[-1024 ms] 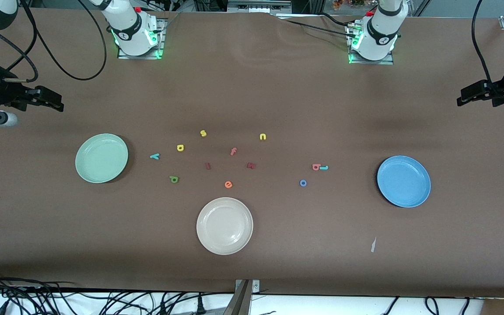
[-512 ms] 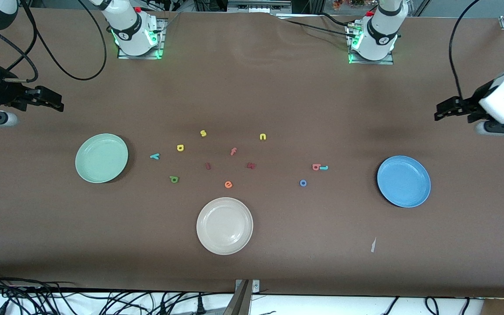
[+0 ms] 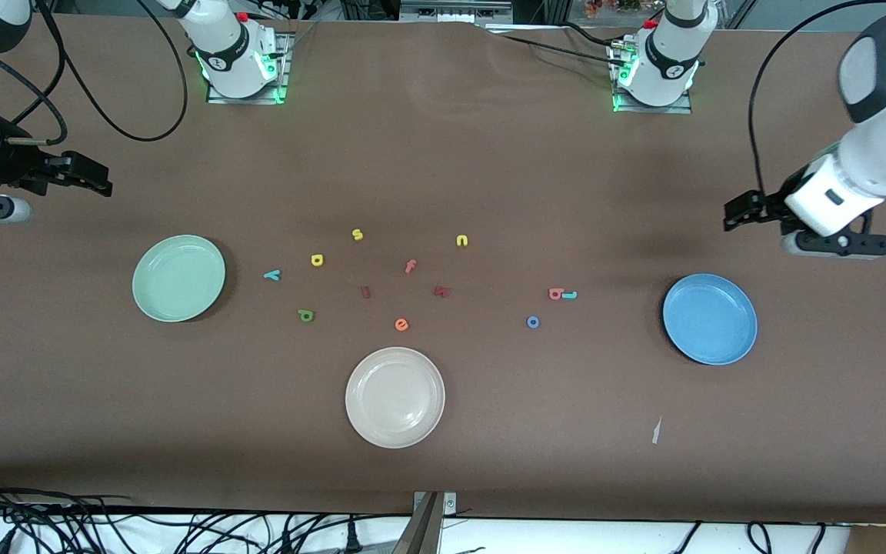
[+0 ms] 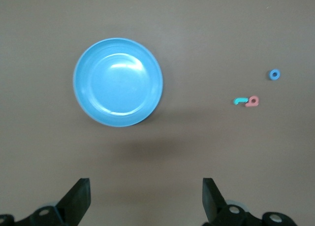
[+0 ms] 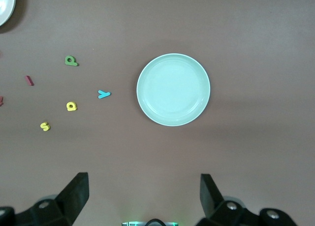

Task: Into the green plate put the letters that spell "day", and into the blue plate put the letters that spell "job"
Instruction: 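Move the left gripper to the teal letter while the right gripper reaches the yellow o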

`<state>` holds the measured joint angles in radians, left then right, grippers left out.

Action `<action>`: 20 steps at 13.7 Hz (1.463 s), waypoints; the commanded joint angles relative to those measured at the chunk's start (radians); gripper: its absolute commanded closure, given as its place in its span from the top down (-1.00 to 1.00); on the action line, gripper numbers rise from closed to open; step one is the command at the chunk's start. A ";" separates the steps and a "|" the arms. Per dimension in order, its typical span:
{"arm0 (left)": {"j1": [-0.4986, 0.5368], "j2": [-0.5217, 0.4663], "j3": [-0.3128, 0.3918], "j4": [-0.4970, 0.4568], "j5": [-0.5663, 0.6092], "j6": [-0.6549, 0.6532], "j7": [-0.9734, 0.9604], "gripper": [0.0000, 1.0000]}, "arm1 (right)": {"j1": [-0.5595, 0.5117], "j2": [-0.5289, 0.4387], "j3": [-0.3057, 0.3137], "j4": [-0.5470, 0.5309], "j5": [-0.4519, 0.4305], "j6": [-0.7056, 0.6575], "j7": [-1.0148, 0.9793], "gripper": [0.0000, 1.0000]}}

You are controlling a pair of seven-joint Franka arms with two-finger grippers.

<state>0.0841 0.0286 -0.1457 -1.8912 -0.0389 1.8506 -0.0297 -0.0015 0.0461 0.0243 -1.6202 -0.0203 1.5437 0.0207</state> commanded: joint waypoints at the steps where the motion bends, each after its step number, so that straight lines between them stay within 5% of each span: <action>1: -0.015 0.010 -0.043 -0.058 -0.018 0.097 -0.050 1.00 | -0.003 0.000 0.005 0.005 0.002 -0.008 -0.002 1.00; 11: -0.204 0.241 -0.052 -0.143 -0.004 0.430 -0.052 1.00 | 0.110 0.132 0.014 -0.009 0.045 0.036 0.031 1.00; 20: -0.279 0.333 -0.051 -0.137 -0.003 0.587 0.184 1.00 | 0.261 0.205 0.098 -0.404 0.051 0.681 0.330 1.00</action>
<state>-0.1884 0.3401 -0.2036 -2.0358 -0.0387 2.4066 0.0446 0.2266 0.2327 0.1201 -1.9527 0.0225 2.1075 0.2844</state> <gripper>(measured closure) 0.000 0.000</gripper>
